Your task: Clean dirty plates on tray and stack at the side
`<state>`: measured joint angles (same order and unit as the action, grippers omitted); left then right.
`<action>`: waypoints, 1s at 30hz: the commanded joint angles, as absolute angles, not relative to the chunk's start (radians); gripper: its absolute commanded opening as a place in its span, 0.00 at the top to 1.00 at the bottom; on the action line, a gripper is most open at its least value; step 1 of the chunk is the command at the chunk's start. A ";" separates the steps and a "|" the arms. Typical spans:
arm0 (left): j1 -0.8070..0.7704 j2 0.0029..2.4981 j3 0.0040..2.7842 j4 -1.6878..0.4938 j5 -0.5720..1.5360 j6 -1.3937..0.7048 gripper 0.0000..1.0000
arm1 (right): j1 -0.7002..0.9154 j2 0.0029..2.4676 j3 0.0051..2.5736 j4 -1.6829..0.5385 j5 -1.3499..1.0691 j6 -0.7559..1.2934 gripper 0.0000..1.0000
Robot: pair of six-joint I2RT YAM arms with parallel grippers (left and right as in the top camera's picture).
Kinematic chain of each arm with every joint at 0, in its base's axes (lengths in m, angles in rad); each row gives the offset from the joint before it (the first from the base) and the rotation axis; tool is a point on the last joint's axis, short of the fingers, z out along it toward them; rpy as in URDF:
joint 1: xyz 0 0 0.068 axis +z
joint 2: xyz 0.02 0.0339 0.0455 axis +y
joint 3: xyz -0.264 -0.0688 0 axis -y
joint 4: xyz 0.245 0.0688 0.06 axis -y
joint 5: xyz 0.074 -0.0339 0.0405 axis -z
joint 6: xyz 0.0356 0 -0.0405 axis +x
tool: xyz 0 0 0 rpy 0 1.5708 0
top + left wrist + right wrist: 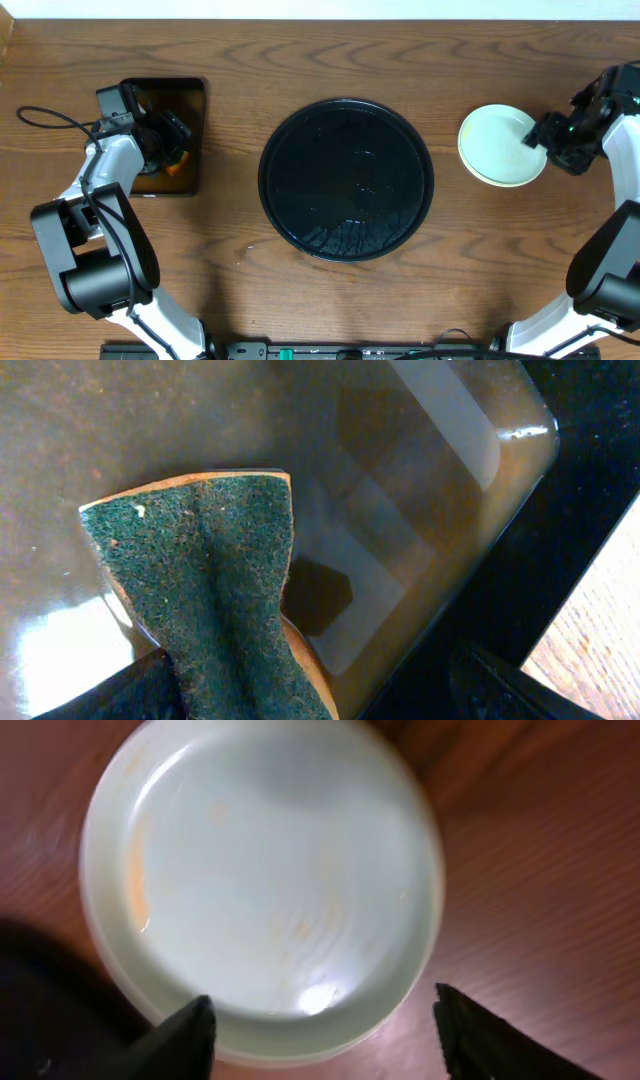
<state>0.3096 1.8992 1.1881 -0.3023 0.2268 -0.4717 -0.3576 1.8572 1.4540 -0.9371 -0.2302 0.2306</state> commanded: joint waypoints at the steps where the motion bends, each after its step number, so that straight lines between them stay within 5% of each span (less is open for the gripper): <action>1: 0.309 1.876 1.197 -0.301 0.232 -0.473 0.18 | -0.358 1.730 1.474 -0.978 -0.325 0.212 0.27; 9: 0.309 1.876 1.197 -0.301 0.232 -0.473 0.18 | -0.310 1.442 1.467 -1.085 -0.334 0.186 0.21; 16: 0.309 1.876 1.197 -0.301 0.232 -0.473 0.18 | -0.087 1.285 1.352 -1.092 -0.334 0.186 0.21; 18: 0.309 1.876 1.197 -0.301 0.232 -0.473 0.18 | -0.002 1.261 1.296 -1.069 -0.334 0.204 0.01; 30: 0.309 1.876 1.197 -0.301 0.232 -0.473 0.18 | 0.295 1.277 1.208 -1.006 -0.334 0.284 0.01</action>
